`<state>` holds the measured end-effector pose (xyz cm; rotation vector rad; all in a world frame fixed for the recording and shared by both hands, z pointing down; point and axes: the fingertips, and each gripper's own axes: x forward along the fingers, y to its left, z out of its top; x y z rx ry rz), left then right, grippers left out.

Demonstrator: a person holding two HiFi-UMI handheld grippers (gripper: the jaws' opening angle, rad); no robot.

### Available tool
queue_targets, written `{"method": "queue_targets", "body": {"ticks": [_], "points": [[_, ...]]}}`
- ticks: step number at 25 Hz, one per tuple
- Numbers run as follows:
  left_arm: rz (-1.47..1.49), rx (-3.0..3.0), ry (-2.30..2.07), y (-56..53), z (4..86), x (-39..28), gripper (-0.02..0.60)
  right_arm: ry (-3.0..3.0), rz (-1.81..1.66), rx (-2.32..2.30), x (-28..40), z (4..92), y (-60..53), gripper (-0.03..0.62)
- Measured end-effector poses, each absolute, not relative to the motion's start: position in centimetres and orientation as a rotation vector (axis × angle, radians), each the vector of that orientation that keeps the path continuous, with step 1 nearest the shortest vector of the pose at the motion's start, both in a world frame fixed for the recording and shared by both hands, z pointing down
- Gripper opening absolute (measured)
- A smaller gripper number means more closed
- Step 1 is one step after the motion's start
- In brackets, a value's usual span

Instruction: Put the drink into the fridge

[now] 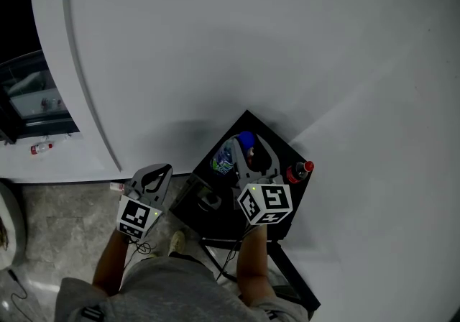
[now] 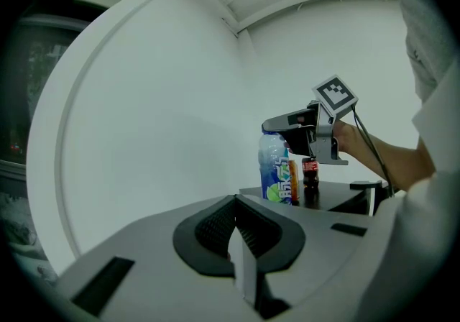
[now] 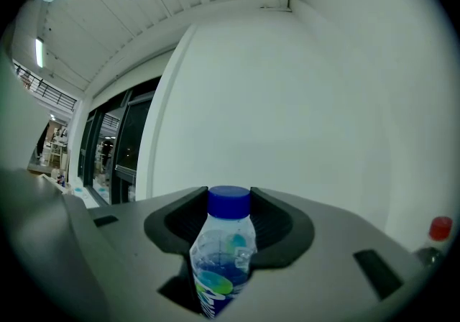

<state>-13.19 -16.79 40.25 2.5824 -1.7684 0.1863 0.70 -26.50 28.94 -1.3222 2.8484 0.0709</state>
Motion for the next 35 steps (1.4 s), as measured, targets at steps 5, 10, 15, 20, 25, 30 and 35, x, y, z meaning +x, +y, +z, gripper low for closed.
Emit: {"method": "queue_targets", "body": {"ticks": [5,10,15,20,25,30,35], "points": [[0.161,2.589,-1.755,-16.2,40.0,-14.3,0.005,2.803,0.078,-1.36,0.8,27.8,-25.8,0.196],[0.147,2.61,-1.726,-15.3,40.1,-14.5,0.005,2.773,0.14,-1.386,1.4,26.0,-23.9,0.195],[0.147,2.655,-1.677,-13.2,40.4,-12.1,0.005,2.743,0.112,-1.424,4.3,26.7,-21.0,0.195],[0.144,2.688,-1.624,-11.1,40.0,-11.6,0.005,2.726,0.076,-1.466,5.1,27.2,-18.0,0.195],[0.151,2.721,-1.566,-8.6,40.5,-11.2,0.005,2.709,0.06,-1.524,5.6,28.1,-14.9,0.195],[0.168,2.751,-1.505,-6.6,41.1,-10.8,0.005,2.669,0.033,-1.573,6.5,29.5,-11.8,0.195],[0.165,2.79,-1.424,-5.4,40.8,-9.7,0.005,2.642,0.013,-1.623,7.4,30.7,-9.1,0.195]]}}
